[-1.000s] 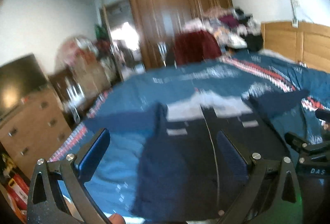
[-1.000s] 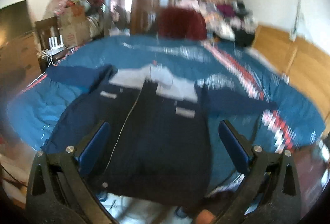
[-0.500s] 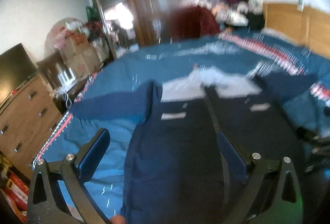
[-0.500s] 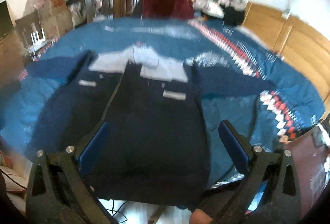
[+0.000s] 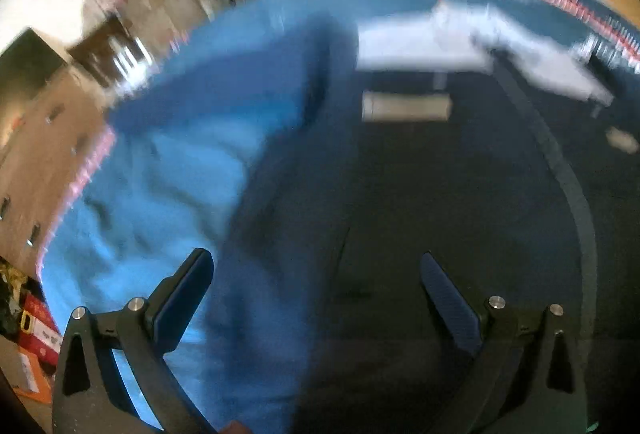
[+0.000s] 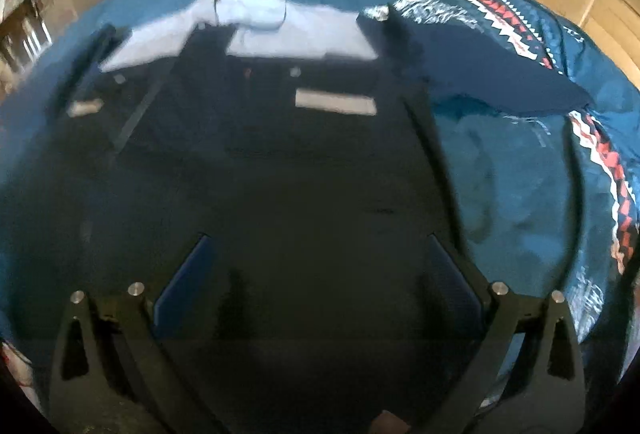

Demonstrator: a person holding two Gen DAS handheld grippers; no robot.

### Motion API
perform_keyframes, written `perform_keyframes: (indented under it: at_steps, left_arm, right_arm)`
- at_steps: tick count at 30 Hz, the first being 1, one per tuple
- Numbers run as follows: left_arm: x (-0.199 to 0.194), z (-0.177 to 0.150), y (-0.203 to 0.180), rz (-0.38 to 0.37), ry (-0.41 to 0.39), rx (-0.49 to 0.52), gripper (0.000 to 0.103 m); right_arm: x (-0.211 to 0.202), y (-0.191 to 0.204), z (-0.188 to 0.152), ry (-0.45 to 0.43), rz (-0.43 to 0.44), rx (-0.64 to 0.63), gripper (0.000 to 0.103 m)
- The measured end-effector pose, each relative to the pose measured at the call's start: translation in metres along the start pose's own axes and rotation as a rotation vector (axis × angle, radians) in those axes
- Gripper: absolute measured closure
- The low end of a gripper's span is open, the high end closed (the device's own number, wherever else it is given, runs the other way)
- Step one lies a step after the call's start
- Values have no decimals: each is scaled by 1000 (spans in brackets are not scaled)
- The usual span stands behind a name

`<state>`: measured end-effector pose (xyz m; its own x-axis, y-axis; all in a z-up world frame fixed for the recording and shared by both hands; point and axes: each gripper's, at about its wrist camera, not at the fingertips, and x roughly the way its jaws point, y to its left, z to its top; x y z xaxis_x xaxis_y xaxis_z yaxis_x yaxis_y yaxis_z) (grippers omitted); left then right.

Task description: Fold large clothes

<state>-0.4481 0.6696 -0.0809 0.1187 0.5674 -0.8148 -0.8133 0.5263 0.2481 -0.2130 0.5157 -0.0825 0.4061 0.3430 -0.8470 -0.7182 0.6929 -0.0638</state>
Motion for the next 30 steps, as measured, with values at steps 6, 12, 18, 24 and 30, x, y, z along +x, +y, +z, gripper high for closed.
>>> perform_keyframes:
  at_steps: [6,12,18,24,30]
  left_arm:
    - [20,-18,23,-176,22,-121,0]
    - [5,-31,23,-180,-20,-131,0]
    - [-29,11,33,-124,-172,-227,0]
    - [-70,100,9,-151,-401,-307,0]
    - [-92,184,-54,-189,-546,-222,0]
  right_arm:
    - [7,1,-24,-13,50,-8,0]
    - [-8,-8,-39,-34,140,-98,0]
    - [-49,-90,-10,-102,203,-48,0]
    - [-29,-308,72,-182,155,328,0]
    - [39,-483,101,-151,244,763,0]
